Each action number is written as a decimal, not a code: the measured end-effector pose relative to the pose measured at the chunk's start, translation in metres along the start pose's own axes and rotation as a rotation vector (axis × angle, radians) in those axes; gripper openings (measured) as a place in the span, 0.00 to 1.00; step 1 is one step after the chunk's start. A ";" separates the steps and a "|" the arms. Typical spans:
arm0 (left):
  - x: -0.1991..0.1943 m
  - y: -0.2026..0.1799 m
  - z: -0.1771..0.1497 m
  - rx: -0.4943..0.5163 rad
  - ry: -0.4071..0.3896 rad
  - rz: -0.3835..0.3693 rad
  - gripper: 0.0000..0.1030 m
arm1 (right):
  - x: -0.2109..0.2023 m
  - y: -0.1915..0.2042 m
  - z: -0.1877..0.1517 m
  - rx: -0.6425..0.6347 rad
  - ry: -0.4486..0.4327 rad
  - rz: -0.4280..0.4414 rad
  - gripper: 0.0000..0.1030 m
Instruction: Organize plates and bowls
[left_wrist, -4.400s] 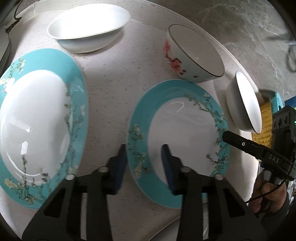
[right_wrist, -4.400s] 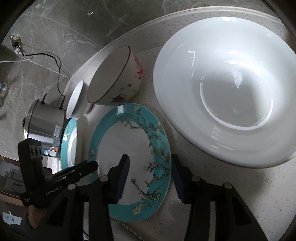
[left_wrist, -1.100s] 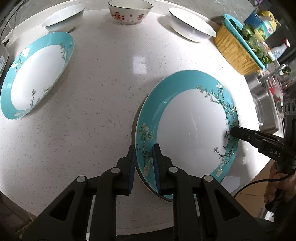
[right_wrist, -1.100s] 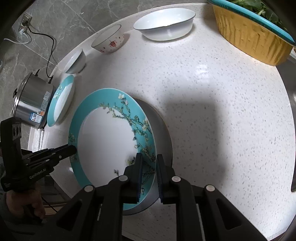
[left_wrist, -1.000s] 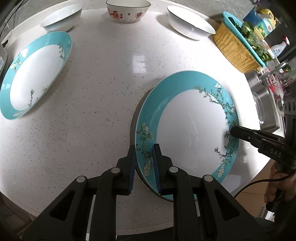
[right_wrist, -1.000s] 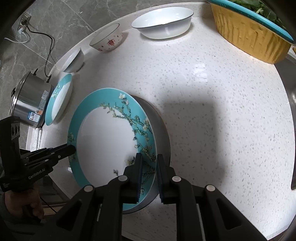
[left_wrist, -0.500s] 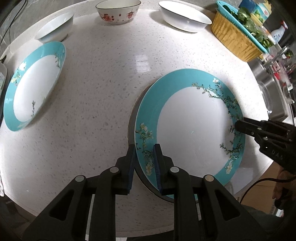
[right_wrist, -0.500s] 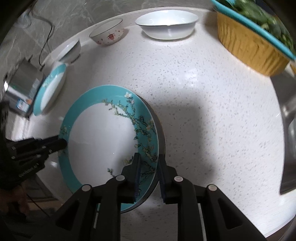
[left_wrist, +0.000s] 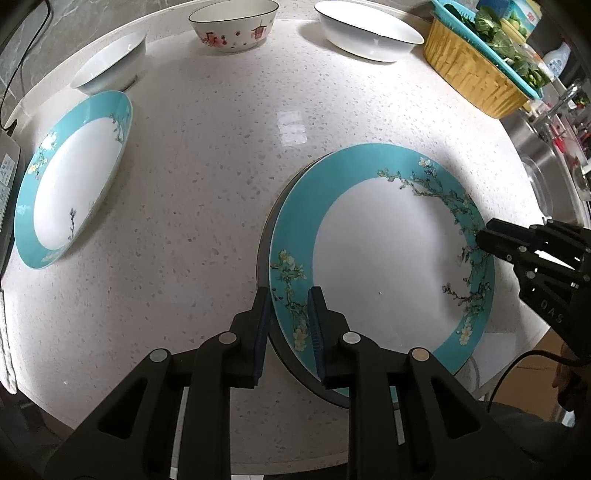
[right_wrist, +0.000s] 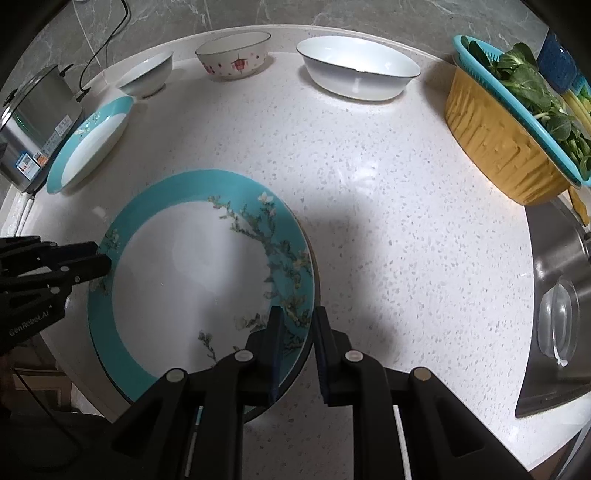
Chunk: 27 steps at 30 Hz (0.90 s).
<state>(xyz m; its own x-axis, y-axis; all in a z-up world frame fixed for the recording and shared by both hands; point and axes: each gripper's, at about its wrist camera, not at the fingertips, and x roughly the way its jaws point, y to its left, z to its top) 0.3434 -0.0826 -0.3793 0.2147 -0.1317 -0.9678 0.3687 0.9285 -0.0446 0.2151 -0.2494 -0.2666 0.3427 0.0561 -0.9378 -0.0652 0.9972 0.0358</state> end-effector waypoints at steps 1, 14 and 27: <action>-0.001 0.002 -0.001 -0.002 0.001 0.003 0.22 | -0.001 -0.001 0.003 -0.001 -0.005 0.003 0.18; -0.055 0.052 0.004 -0.227 -0.141 0.018 0.74 | -0.029 -0.038 0.081 0.123 -0.195 0.437 0.84; -0.095 0.242 -0.022 -0.615 -0.250 0.105 0.76 | 0.022 0.074 0.202 0.113 -0.062 0.741 0.87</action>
<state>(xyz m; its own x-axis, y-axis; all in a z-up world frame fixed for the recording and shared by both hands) 0.3927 0.1626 -0.3034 0.4518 -0.0376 -0.8913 -0.2325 0.9596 -0.1584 0.4070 -0.1647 -0.2145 0.2989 0.7142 -0.6330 -0.2043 0.6958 0.6886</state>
